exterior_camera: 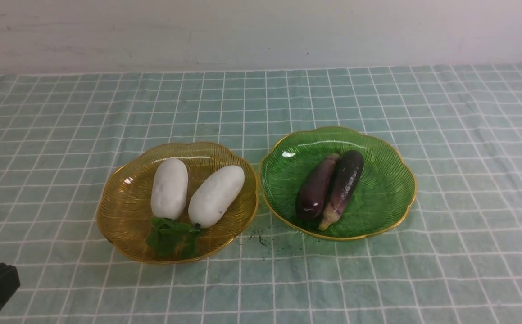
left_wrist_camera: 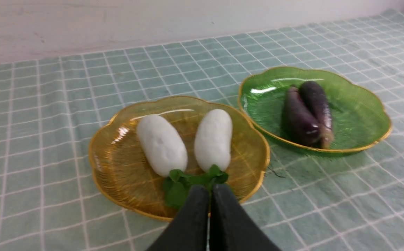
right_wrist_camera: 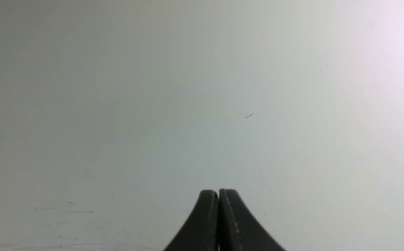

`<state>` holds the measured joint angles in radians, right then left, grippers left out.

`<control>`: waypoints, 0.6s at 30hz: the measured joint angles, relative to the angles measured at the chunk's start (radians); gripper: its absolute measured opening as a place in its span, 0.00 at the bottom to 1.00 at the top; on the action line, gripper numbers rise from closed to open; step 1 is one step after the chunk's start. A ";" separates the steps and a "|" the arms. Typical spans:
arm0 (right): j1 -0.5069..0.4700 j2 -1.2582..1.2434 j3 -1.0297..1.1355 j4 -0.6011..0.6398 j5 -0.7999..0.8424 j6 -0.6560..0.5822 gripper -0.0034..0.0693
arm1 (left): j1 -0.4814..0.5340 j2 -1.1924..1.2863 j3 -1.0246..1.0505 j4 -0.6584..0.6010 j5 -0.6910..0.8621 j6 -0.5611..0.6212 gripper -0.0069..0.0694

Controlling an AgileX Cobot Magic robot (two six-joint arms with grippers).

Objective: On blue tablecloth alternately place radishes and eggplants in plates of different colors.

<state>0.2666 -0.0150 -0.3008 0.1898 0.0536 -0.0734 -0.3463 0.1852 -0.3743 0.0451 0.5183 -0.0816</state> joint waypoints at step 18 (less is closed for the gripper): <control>0.000 0.000 0.000 0.000 0.004 0.003 0.03 | 0.261 -0.195 0.398 -0.062 -0.126 0.155 0.08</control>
<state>0.2666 -0.0150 -0.3008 0.1898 0.0576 -0.0700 -0.0857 -0.0101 0.0239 -0.0171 0.3923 0.0734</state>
